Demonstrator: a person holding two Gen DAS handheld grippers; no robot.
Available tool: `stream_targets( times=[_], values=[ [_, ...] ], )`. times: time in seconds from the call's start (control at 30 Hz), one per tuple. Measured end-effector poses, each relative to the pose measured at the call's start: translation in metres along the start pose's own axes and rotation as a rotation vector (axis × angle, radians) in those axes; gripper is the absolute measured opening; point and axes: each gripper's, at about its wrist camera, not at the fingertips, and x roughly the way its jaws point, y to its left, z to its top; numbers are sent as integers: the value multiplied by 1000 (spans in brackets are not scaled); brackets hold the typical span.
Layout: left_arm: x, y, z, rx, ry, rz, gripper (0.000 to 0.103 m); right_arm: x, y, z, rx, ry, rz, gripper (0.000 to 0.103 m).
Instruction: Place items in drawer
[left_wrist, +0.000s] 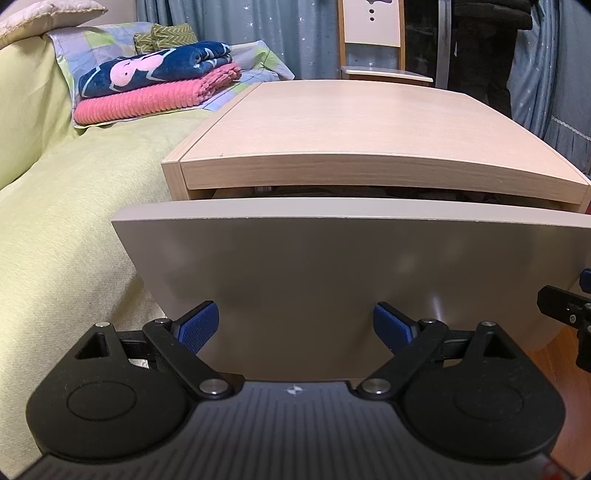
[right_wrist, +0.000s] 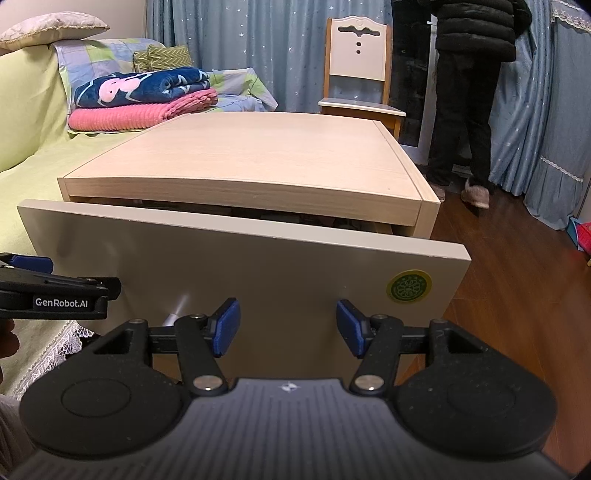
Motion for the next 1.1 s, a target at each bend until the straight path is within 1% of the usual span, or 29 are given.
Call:
stream_targets(
  times=[1.1],
  values=[
    [11,4,11,-19,7,-6,92,5,0,1,-4,-4,-6,58]
  ],
)
